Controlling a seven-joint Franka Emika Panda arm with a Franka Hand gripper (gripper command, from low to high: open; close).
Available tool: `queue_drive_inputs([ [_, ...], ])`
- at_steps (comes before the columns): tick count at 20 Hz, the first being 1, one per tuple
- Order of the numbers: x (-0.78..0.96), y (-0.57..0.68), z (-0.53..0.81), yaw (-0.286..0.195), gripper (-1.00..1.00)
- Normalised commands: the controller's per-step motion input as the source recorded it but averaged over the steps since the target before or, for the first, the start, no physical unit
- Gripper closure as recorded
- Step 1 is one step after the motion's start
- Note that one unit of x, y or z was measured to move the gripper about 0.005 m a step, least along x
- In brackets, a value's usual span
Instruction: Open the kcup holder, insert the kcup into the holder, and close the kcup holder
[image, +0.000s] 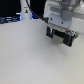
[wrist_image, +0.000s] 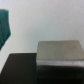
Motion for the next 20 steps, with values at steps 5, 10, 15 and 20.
queue_drive_inputs([
  [5,-0.03,0.07,-0.18,0.268,-1.00],
  [10,-0.25,0.19,-0.09,0.211,-1.00],
  [15,-0.45,0.36,0.00,0.140,-1.00],
  [20,-0.51,0.42,0.01,0.124,-1.00],
])
